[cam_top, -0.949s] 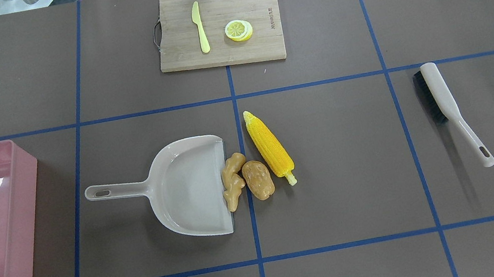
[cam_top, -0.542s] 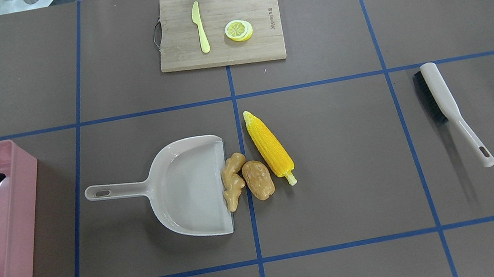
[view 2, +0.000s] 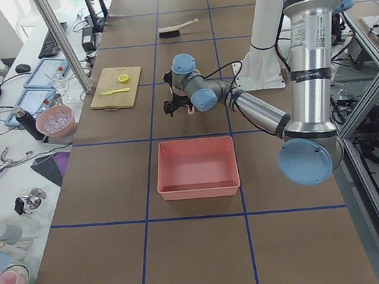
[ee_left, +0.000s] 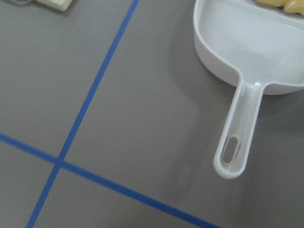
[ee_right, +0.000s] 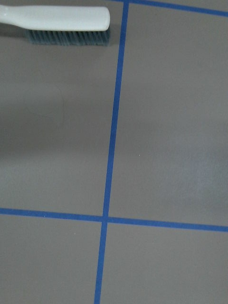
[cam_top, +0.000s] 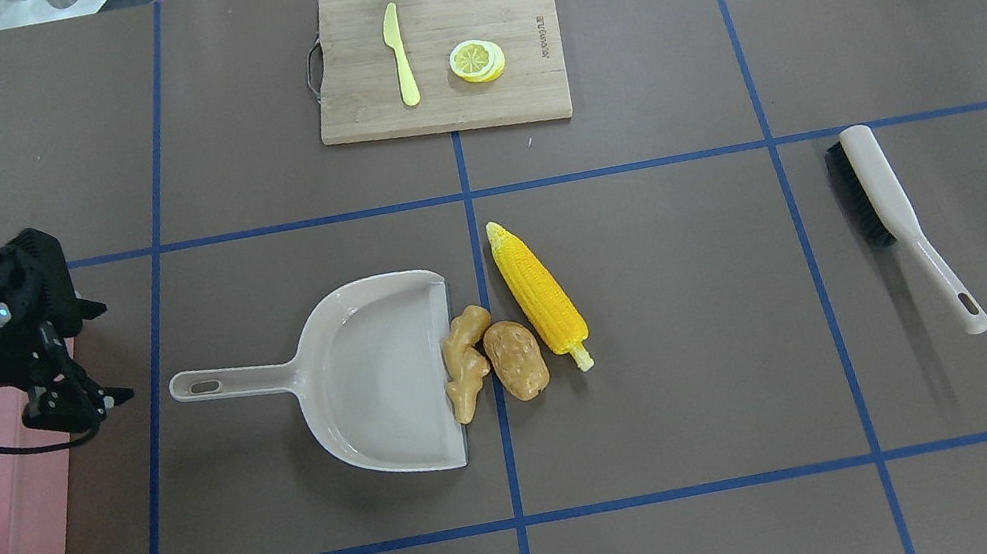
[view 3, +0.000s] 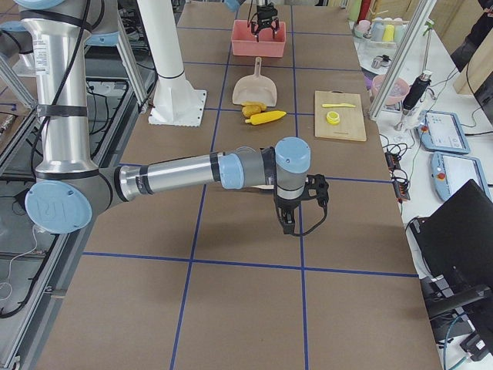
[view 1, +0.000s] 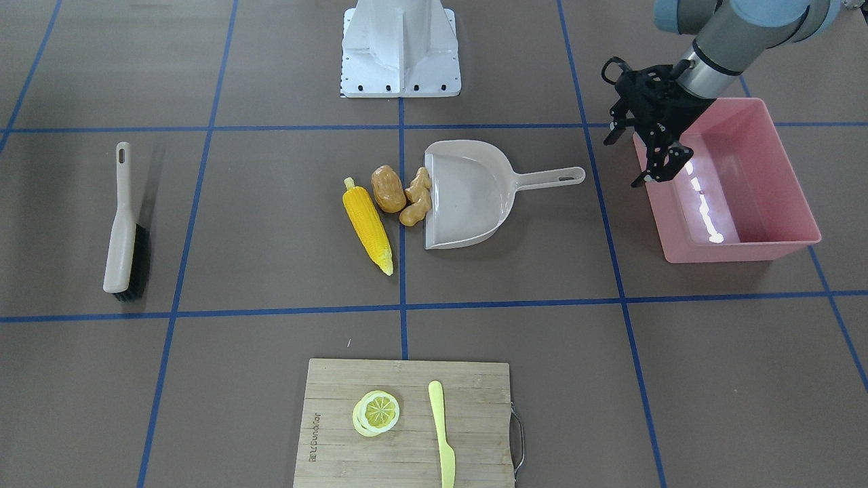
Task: Sweep and dump trash into bin
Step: 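Move the left gripper to the white dustpan handle while the right gripper reaches the brush, then grasp the dustpan handle with the left gripper while the right gripper grasps the brush, then lift the brush with the right gripper and bring it behind the corn and potato, then sweep the corn, ginger and potato into the dustpan with the right gripper's brush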
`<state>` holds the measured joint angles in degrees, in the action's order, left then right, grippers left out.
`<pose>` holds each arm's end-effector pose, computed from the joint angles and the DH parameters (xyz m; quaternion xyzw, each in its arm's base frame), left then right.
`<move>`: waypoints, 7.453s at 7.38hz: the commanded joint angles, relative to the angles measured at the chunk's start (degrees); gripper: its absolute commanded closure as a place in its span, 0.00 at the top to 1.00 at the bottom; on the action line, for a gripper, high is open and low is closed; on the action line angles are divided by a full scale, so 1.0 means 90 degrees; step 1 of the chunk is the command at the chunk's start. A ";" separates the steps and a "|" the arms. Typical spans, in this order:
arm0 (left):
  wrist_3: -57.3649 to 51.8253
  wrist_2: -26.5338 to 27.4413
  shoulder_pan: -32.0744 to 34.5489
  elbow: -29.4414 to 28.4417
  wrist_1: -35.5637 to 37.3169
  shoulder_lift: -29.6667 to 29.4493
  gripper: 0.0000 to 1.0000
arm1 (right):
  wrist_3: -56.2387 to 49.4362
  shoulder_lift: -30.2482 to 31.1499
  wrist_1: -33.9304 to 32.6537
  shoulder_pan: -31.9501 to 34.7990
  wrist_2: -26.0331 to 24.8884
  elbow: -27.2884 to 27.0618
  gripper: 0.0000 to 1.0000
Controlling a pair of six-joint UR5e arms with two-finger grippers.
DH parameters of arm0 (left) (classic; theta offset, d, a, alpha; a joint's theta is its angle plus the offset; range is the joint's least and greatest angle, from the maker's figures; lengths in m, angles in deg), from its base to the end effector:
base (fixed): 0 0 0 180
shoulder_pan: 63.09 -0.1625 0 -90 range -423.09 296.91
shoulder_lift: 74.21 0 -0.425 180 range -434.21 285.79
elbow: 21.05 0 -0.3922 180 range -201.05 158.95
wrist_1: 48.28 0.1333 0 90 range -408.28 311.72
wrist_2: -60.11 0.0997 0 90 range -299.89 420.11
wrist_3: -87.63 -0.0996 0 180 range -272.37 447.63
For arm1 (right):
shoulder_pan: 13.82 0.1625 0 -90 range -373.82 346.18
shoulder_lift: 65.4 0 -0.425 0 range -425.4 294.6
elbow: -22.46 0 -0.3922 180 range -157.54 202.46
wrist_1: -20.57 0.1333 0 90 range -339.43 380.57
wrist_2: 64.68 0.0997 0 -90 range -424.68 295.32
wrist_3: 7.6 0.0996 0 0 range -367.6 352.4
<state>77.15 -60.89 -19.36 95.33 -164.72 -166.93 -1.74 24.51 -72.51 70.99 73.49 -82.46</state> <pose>0.2972 -0.3977 0.3624 0.3546 0.3630 0.5148 0.6910 0.0144 -0.4941 0.5303 0.0554 -0.4131 -0.0371 0.9082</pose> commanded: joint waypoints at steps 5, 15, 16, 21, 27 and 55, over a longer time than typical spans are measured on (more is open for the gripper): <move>-0.0163 0.0279 -0.0630 -0.0702 -0.1311 -0.0300 0.97 | 0.2877 0.0527 0.1547 -0.3148 -0.0868 -0.1428 1.00; -0.0515 0.0758 -0.1264 -0.1340 -0.1497 -0.0752 0.97 | 0.4151 0.0938 0.2246 -0.4472 -0.1740 -0.0813 1.00; -0.0535 0.0730 -0.1294 -0.1320 -0.1516 -0.0752 0.97 | 0.4231 0.0938 0.2236 -0.4472 -0.1710 -0.0813 0.98; -0.0593 0.0671 -0.1197 -0.1232 -0.1487 -0.0586 0.93 | 0.4270 0.0899 0.2246 -0.4482 -0.1710 -0.0725 0.56; -0.0603 0.0681 -0.1119 -0.1271 -0.1458 -0.0596 0.94 | 0.4173 0.0801 0.2159 -0.4472 -0.1574 -0.1025 0.00; -0.0467 0.0476 -0.1001 -0.1106 -0.1623 -0.0168 0.95 | 0.7102 -0.4121 -0.0851 -0.7372 -0.3506 0.0212 0.00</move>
<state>72.89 -56.57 -28.41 84.75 -178.72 -169.59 61.58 -12.27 -82.15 4.76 41.93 -81.36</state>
